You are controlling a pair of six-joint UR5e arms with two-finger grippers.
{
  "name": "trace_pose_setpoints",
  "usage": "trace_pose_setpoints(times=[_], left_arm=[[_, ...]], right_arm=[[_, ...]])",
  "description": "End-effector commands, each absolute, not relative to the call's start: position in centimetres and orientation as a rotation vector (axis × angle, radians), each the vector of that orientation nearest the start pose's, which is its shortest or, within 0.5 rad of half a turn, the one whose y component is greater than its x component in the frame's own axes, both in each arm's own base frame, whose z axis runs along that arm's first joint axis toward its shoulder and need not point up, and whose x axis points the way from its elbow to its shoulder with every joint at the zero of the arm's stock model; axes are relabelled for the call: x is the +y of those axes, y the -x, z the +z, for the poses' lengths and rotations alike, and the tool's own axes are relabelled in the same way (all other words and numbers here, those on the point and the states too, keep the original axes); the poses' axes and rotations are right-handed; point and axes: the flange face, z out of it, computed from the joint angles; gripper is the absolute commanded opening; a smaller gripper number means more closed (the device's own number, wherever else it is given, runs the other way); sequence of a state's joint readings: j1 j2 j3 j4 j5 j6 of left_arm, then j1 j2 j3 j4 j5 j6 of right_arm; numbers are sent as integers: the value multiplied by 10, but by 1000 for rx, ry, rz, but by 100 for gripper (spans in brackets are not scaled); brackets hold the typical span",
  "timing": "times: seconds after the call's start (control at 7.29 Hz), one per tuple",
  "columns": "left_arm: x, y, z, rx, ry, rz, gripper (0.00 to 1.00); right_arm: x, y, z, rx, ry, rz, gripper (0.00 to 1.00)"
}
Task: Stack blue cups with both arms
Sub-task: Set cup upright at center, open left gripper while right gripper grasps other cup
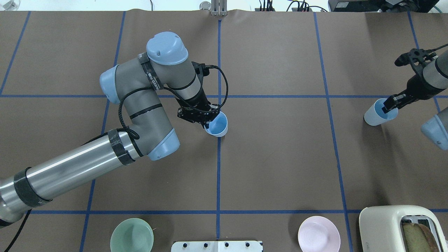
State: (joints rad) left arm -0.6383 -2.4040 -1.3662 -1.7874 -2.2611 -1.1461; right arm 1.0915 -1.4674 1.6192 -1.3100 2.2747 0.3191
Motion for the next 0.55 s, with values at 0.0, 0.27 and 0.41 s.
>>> trace_pose_setpoints(times=[0.0, 0.27, 0.41], left_arm=[[-507, -564, 192, 1034, 137, 104, 37], [-508, -560, 187, 1067, 111, 115, 74], [-514, -553, 185, 1071, 101, 107, 83]], right_arm=[[-522, 194, 557, -793, -92, -296, 33], [-522, 197, 558, -793, -89, -300, 5], [-522, 196, 555, -796, -94, -300, 0]])
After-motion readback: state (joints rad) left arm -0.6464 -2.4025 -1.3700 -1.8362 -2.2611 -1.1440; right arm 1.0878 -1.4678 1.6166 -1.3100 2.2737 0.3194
